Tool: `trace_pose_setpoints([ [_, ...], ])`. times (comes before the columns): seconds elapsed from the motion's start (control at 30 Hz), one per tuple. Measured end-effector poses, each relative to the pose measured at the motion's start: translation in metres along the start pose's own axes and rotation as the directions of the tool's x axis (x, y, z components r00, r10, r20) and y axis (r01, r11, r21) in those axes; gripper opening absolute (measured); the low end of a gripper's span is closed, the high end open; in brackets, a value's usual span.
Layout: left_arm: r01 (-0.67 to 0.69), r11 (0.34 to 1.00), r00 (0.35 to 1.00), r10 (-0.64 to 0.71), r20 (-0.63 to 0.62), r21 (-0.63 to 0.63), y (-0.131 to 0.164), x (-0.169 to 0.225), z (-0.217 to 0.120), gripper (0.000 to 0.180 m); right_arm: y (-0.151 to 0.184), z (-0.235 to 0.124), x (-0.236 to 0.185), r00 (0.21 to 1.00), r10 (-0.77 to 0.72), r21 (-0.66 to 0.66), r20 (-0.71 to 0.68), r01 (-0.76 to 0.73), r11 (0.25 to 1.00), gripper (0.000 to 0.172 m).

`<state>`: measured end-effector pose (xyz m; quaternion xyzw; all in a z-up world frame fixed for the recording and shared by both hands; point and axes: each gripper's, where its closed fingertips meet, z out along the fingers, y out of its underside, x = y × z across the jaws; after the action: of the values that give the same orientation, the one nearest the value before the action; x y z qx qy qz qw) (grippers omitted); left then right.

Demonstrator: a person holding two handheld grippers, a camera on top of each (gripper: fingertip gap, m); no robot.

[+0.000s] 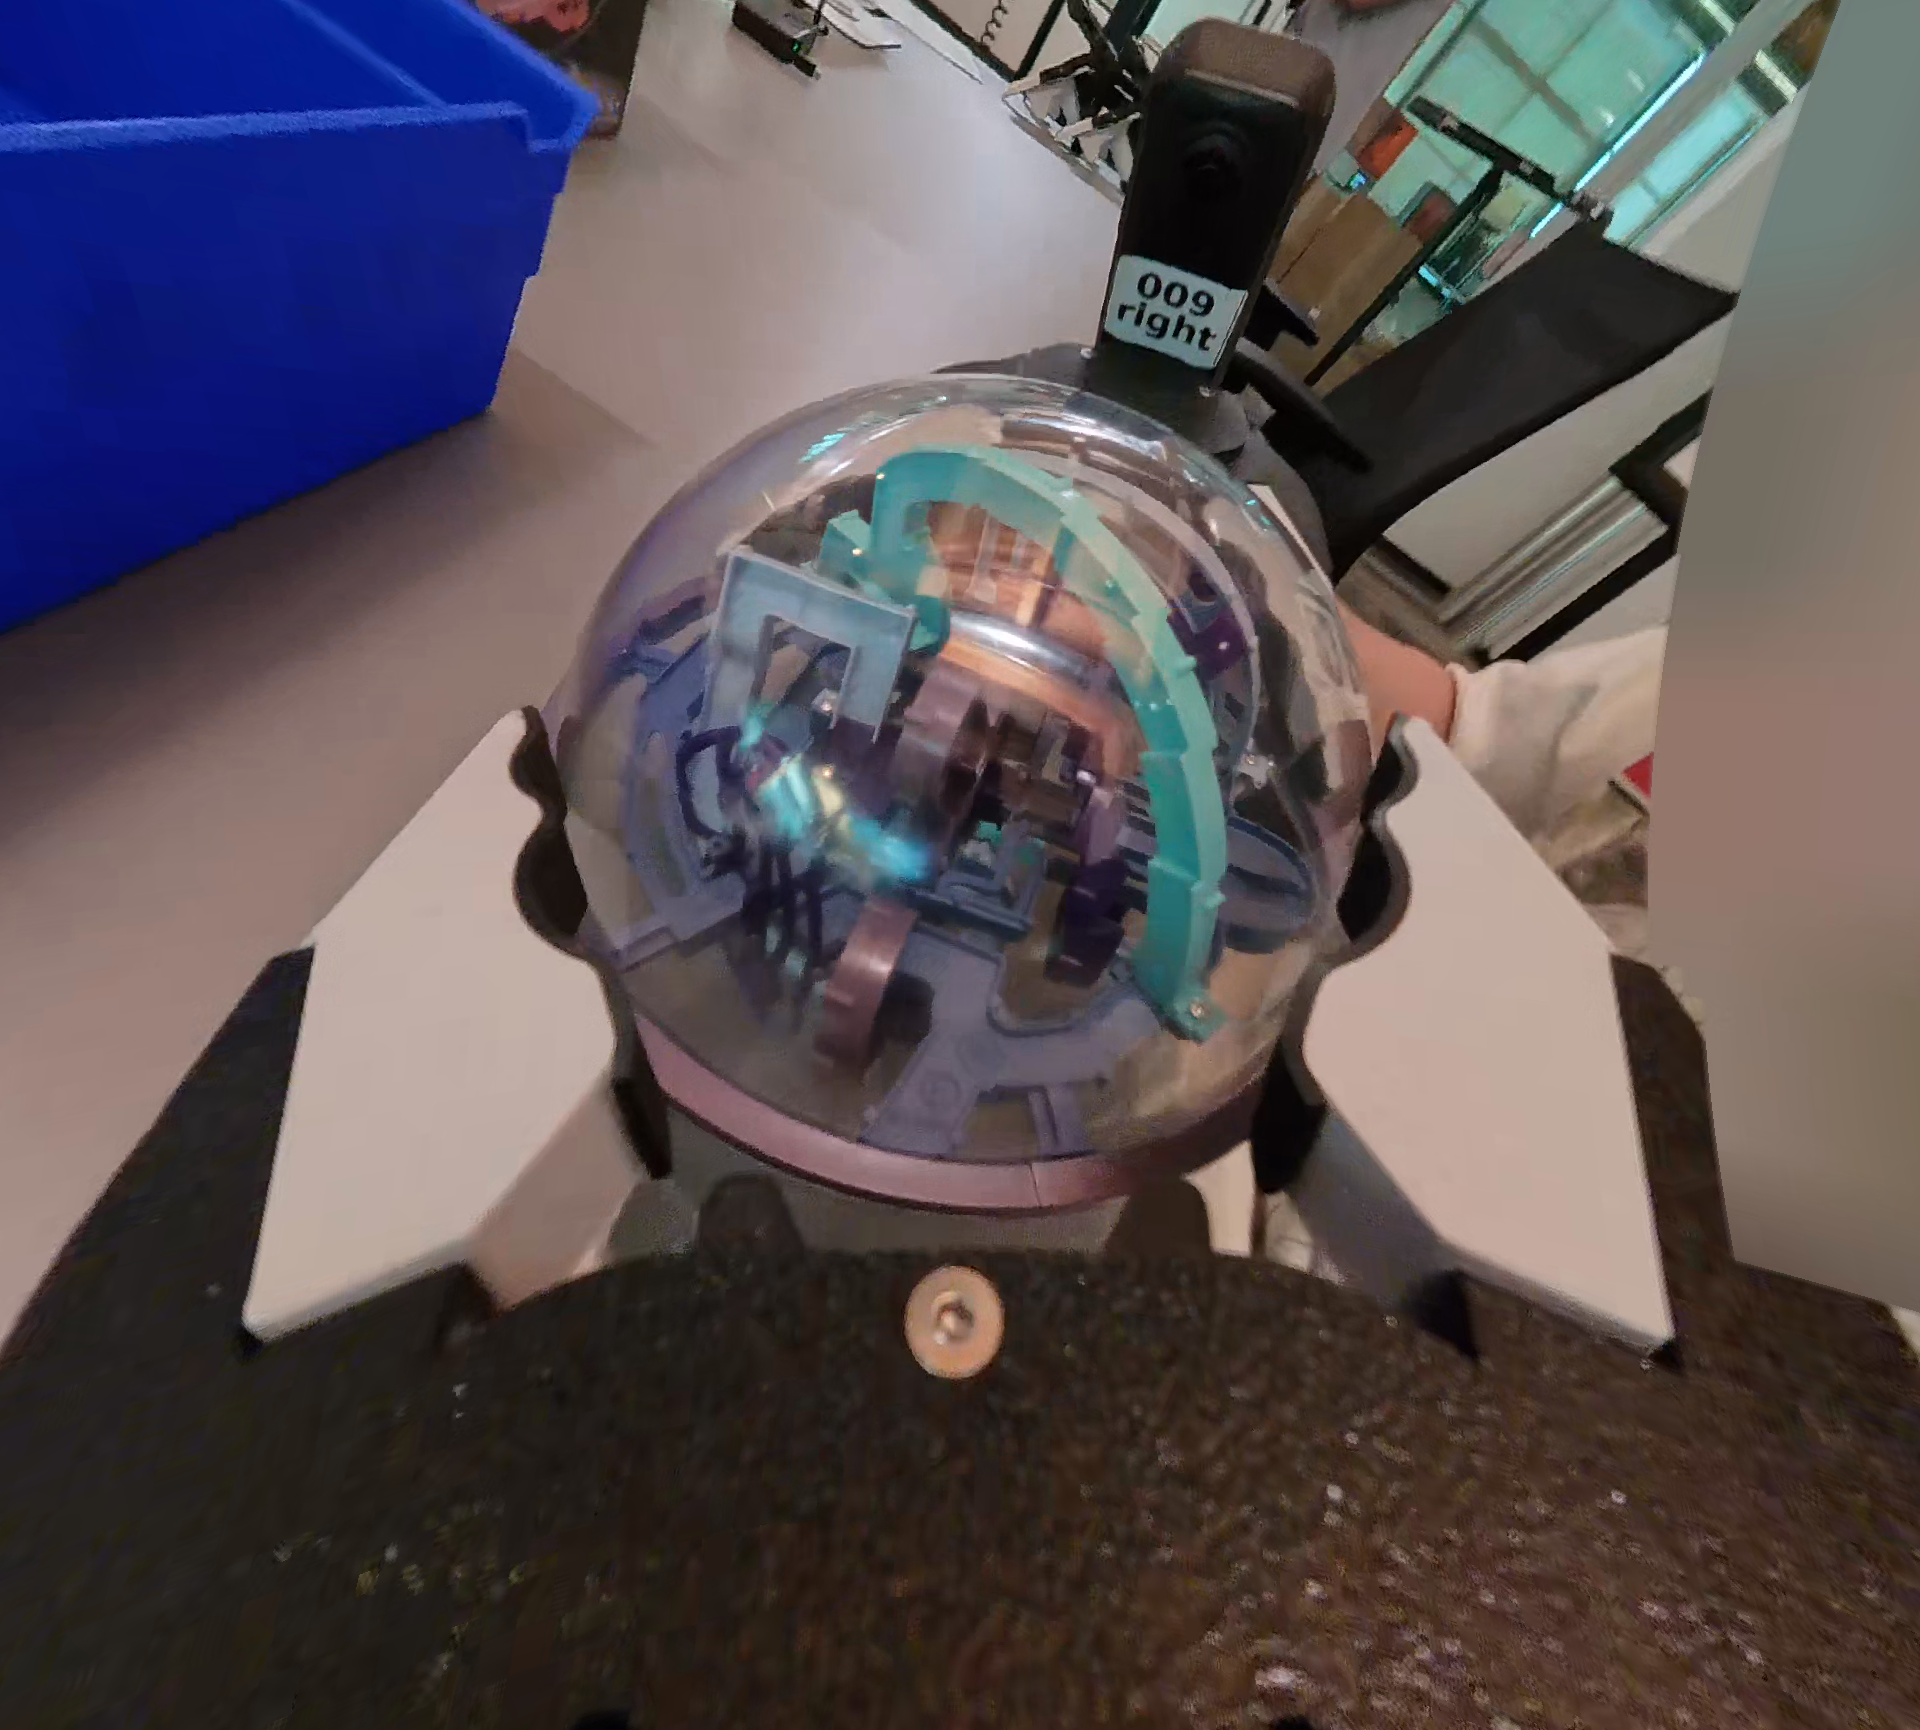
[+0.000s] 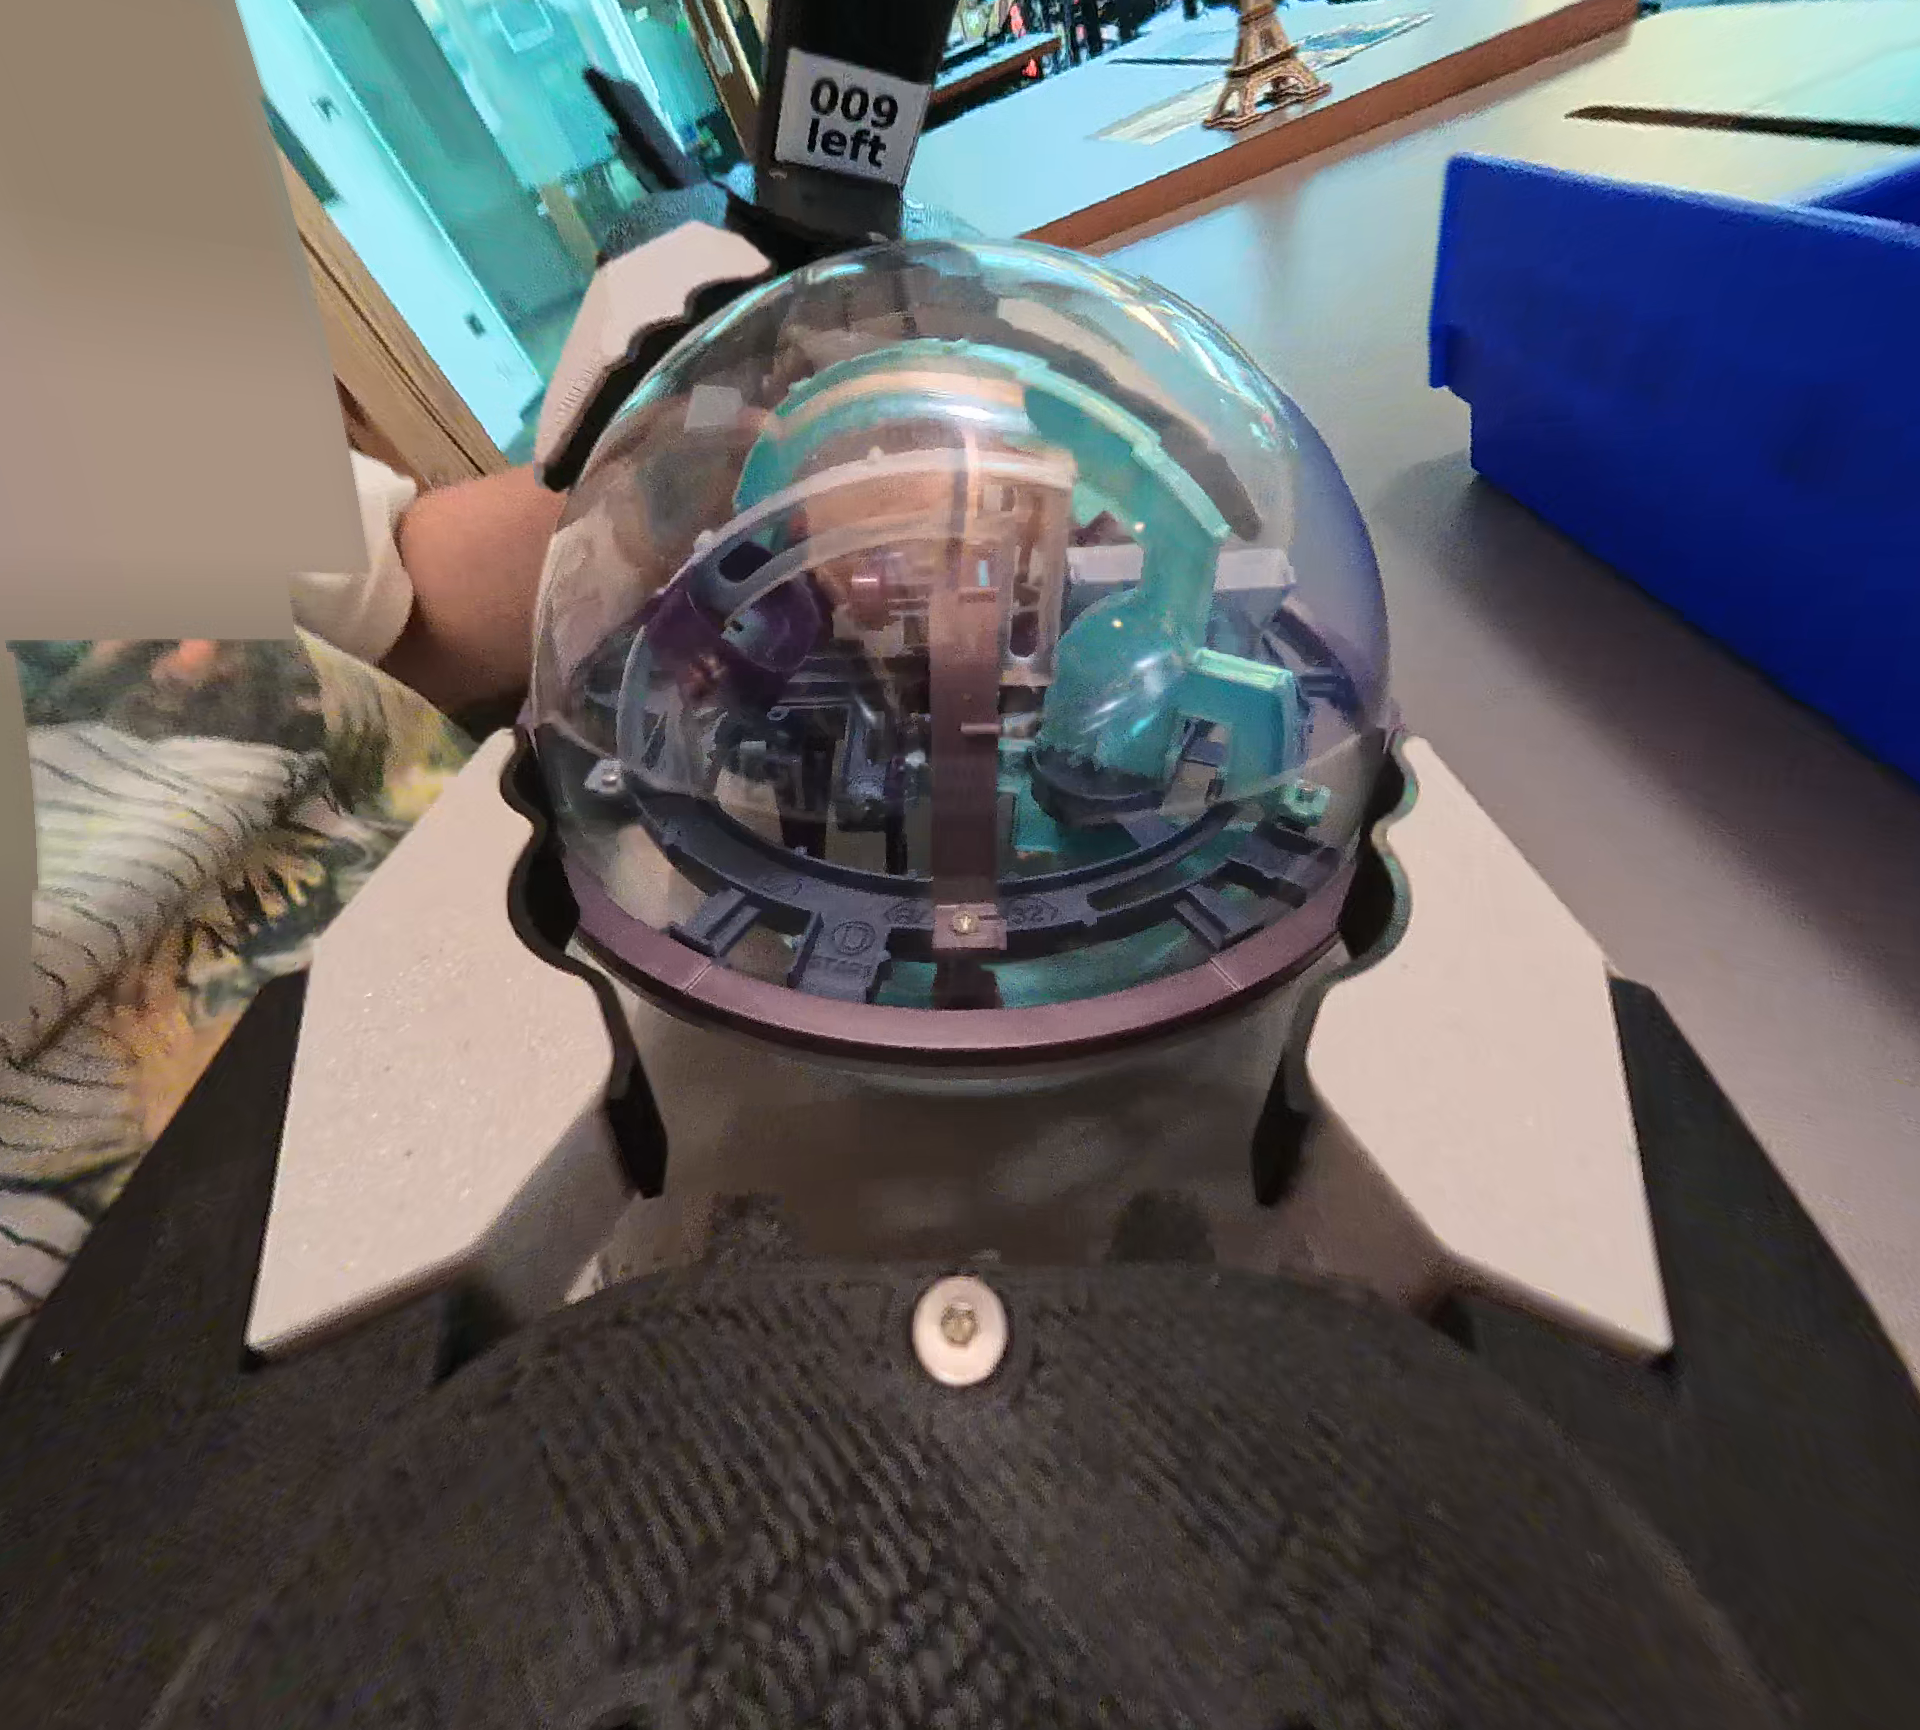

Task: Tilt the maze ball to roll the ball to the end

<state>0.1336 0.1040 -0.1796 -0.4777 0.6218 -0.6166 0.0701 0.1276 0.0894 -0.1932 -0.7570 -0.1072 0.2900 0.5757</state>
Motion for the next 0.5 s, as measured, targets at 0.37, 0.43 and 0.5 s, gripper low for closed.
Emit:
trace_pose_setpoints([
  [0.37,0.226,0.974,0.974,-0.225,-0.024,0.034,-0.006,-0.017,-0.004,0.145,-0.011,0.004,0.015,0.975,0.222,0.079,0.018,-0.223,0.972,0.147],
  [0.43,0.273,0.961,0.962,-0.271,-0.041,0.045,-0.008,-0.022,-0.004,0.145,-0.013,0.004,0.019,0.964,0.266,0.099,0.015,-0.266,0.959,0.147],
  [0.5,0.285,0.958,0.958,-0.283,-0.05,0.04,-0.01,-0.024,-0.003,0.145,-0.012,0.004,0.02,0.959,0.284,0.093,0.013,-0.284,0.954,0.147],
])
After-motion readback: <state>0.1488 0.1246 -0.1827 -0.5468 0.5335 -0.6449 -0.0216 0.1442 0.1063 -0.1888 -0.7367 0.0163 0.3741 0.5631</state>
